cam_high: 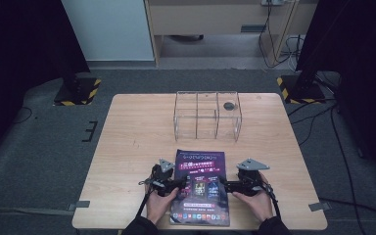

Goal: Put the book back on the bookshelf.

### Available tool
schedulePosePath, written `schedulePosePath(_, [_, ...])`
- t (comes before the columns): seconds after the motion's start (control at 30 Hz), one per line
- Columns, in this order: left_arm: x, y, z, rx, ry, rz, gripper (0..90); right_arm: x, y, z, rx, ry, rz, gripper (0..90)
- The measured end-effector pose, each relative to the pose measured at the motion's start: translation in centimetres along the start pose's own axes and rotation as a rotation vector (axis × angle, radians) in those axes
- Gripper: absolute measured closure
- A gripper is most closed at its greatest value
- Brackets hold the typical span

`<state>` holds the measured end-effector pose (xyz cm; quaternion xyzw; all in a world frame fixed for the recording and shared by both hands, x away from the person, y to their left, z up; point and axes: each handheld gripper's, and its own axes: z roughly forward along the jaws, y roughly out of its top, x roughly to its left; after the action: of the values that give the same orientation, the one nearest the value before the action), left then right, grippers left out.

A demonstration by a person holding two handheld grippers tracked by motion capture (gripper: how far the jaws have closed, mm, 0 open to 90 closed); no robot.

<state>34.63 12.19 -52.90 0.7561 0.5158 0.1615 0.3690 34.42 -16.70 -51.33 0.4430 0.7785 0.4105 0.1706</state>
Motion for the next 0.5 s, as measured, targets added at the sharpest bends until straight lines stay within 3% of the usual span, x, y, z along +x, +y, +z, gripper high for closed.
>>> schedulePosePath(0.5, [-0.6,0.1,0.4,-0.008,-0.011,0.017,30.2,1.6,-0.9,2.0,0.06,0.053,-0.013,16.1])
